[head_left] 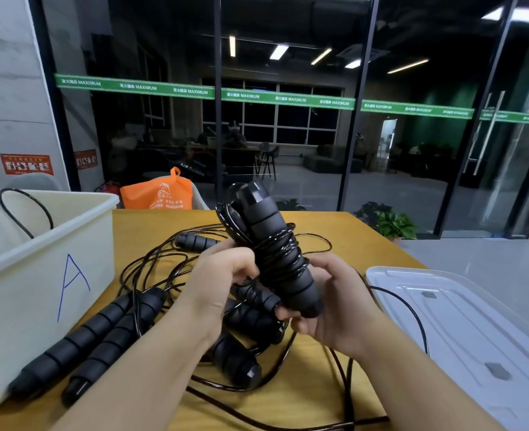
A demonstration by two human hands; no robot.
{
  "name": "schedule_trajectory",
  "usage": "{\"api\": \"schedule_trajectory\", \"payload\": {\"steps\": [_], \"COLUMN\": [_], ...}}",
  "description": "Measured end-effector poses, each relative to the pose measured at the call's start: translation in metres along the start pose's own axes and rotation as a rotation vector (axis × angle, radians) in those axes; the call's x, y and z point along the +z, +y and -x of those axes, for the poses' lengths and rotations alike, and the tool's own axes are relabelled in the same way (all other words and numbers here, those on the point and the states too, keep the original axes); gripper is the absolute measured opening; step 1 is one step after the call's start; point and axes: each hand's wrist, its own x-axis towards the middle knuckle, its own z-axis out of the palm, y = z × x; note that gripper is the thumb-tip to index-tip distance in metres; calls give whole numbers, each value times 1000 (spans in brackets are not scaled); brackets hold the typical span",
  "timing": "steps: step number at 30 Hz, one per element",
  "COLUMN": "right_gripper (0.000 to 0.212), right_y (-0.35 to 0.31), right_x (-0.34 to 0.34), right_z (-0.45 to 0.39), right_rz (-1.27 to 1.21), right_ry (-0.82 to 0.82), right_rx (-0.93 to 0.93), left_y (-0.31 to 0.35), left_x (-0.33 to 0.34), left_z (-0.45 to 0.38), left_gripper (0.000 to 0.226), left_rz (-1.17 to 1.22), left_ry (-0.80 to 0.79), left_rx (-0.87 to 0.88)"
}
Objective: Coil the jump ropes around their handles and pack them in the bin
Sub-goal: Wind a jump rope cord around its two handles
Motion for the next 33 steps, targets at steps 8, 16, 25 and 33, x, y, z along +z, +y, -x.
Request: {"api": "schedule_trajectory", "payload": {"steps": [8,16,25,33], "right_gripper": [84,70,56,48], "right_y": [11,12,7,5], "right_x": [11,6,4,4], "right_z": [1,0,-3,1], "right_rz": [780,767,299,-185], "right_ry": [248,188,151,-62], "right_rx": [-480,-532,-395,-272], "left_y": [-6,-5,-18,-15], "left_x": [0,-1,-17,-19], "left_z": [-3,-6,-14,-13], "left_gripper": [25,11,27,23], "left_rz": [-63,-140,-628,-432], "left_ry": [90,24,-61,-138], "left_rx": [-92,-84,264,381]}}
